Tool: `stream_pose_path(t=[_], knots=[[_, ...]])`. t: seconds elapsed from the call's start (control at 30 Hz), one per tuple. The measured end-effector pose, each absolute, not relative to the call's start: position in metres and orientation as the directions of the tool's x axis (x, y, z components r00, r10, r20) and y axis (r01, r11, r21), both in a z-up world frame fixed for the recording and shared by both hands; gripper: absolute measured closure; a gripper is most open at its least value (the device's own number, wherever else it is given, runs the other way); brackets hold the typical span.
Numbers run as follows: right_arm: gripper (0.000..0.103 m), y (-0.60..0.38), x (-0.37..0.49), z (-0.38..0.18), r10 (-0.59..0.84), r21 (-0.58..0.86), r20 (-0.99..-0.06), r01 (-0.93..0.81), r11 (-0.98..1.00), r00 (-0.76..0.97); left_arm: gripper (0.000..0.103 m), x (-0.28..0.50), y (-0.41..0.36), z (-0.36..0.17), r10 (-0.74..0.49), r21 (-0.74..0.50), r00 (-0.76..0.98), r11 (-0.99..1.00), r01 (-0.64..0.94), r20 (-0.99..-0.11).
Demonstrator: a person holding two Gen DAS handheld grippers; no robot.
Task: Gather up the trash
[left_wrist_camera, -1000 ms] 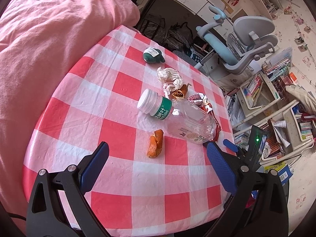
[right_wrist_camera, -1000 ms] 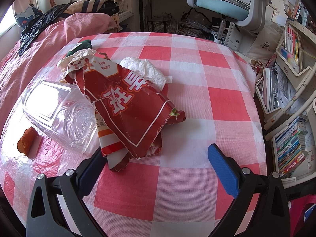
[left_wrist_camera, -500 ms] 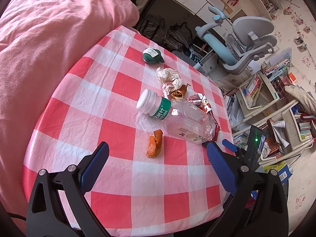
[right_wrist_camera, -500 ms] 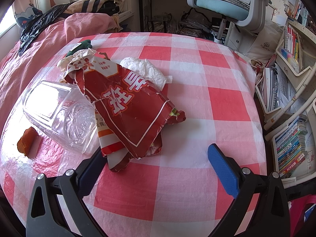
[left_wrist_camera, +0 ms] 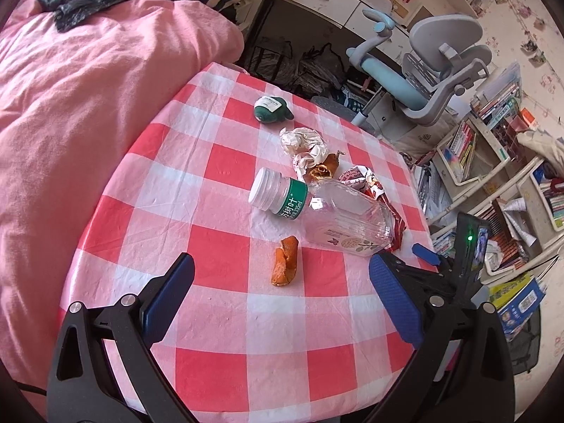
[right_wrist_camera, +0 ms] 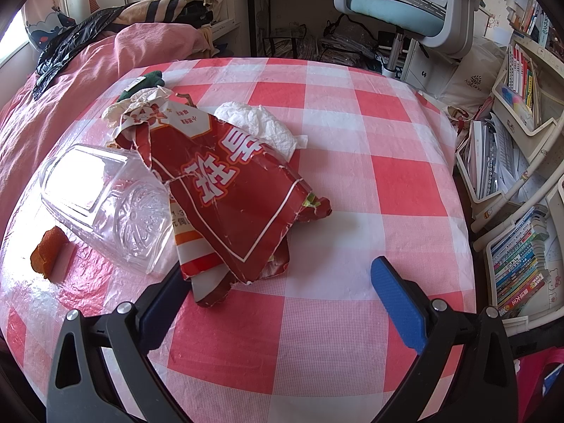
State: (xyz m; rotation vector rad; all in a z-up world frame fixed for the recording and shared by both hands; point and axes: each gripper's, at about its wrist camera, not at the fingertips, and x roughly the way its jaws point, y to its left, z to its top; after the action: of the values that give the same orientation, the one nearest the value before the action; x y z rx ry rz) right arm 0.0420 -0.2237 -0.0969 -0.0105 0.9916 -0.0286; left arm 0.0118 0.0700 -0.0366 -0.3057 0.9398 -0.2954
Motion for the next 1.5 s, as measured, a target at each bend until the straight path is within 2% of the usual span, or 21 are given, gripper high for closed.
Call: stream_pose_path(t=[0.17, 0.27, 0.33, 0.67, 1.1, 1.5], knots=[[0.007, -0.224, 0.042, -0.097, -0.029, -0.022, -0.837, 0.019, 1.0, 0.547, 0.007, 0.003, 0.039, -0.028, -0.291, -0.221, 0.609, 0.957, 0.19, -0.738], [0.007, -0.224, 0.042, -0.097, -0.029, -0.022, -0.837, 0.019, 1.0, 0.547, 0.007, 0.001, 0.021, -0.027, -0.307, -0.177, 0.601, 0.947, 0.267, -0.738], [0.007, -0.224, 0.042, -0.097, -0.029, -0.022, -0.837, 0.019, 1.0, 0.547, 0.007, 0.0, 0.015, -0.026, -0.285, -0.147, 0.617, 0.953, 0.264, -0.733], [0.007, -0.223, 0.042, -0.097, -0.029, -0.022, -0.837, 0.019, 1.0, 0.547, 0.007, 0.009, 0.008, -0.033, -0.245, -0.124, 0.648, 0.966, 0.227, -0.721], [0.006, -0.224, 0.043, -0.096, -0.026, -0.018, -0.837, 0.02, 1.0, 0.546, 0.007, 0.026, -0.001, -0.056, -0.179, -0.048, 0.634, 0.975, 0.217, -0.752], [0.006, -0.227, 0.029, -0.093, 0.031, -0.011, -0.849, -0.076, 0.997, 0.528, 0.007, 0.032, -0.001, -0.067, -0.156, -0.028, 0.618, 0.977, 0.212, -0.771]])
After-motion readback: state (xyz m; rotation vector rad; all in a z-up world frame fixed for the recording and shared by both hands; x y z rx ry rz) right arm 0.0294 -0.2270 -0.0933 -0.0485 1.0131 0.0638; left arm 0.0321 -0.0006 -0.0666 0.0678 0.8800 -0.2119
